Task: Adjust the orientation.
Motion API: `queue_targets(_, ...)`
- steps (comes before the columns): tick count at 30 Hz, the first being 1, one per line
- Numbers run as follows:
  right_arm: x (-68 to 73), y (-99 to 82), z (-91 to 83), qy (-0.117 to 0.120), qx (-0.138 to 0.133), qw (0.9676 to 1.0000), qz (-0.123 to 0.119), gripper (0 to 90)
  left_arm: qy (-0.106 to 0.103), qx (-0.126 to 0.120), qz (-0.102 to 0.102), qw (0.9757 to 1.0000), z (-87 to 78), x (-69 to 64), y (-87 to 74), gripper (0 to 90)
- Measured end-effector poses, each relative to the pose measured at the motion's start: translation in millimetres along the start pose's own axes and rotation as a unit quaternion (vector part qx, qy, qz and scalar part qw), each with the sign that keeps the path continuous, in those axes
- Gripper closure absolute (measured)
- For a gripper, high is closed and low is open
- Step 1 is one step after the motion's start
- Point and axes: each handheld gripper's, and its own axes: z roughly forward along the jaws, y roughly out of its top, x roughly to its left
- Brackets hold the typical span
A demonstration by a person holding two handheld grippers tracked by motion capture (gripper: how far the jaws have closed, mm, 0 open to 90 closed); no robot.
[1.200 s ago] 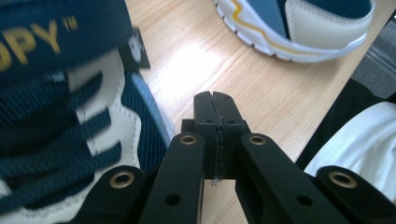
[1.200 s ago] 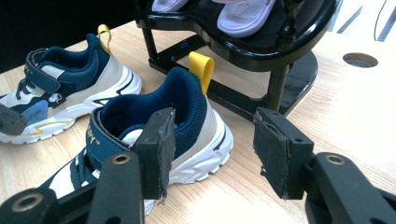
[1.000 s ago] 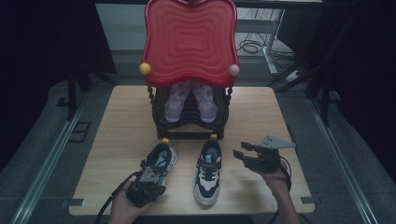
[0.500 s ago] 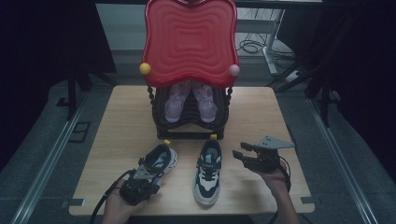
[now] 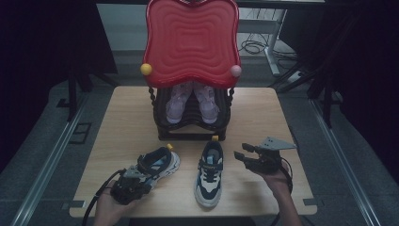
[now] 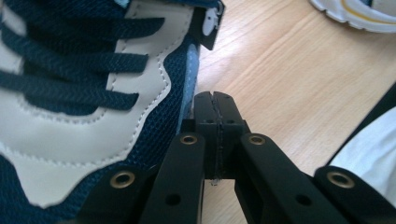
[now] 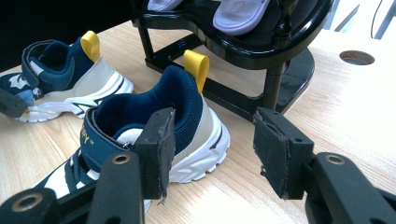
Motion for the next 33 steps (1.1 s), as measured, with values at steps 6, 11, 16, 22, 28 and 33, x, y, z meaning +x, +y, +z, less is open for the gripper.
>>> queue_targets(6,-0.7,-0.2,-0.3,-0.001,0.0,1.0,0.001,48.4,0.002,-0.008,-0.018,0.9998,-4.5,13.8,-4.2,90.0)
queue_targets(11,-1.0,-0.1,-0.5,-0.003,-0.001,1.0,0.001,48.5,0.007,-0.015,-0.033,0.9993,-7.6,23.5,-7.2,90.0)
queue_targets(16,-1.4,-0.6,0.7,-0.003,0.003,1.0,0.001,48.5,0.015,-0.02,-0.049,0.9985,-8.4,34.0,-10.4,90.0)
queue_targets(22,-2.1,-0.8,0.3,-0.005,0.002,1.0,0.002,48.5,0.016,-0.024,-0.066,0.9974,-8.0,48.0,-12.7,90.0)
queue_targets(28,-1.7,-0.8,0.8,-0.005,0.002,1.0,0.001,48.5,0.02,-0.03,-0.079,0.9962,-10.4,58.2,-12.2,90.0)
queue_targets(33,-1.8,-0.9,0.3,-0.006,0.002,1.0,0.002,48.5,0.023,-0.032,-0.086,0.9955,-10.8,68.3,-9.5,90.0)
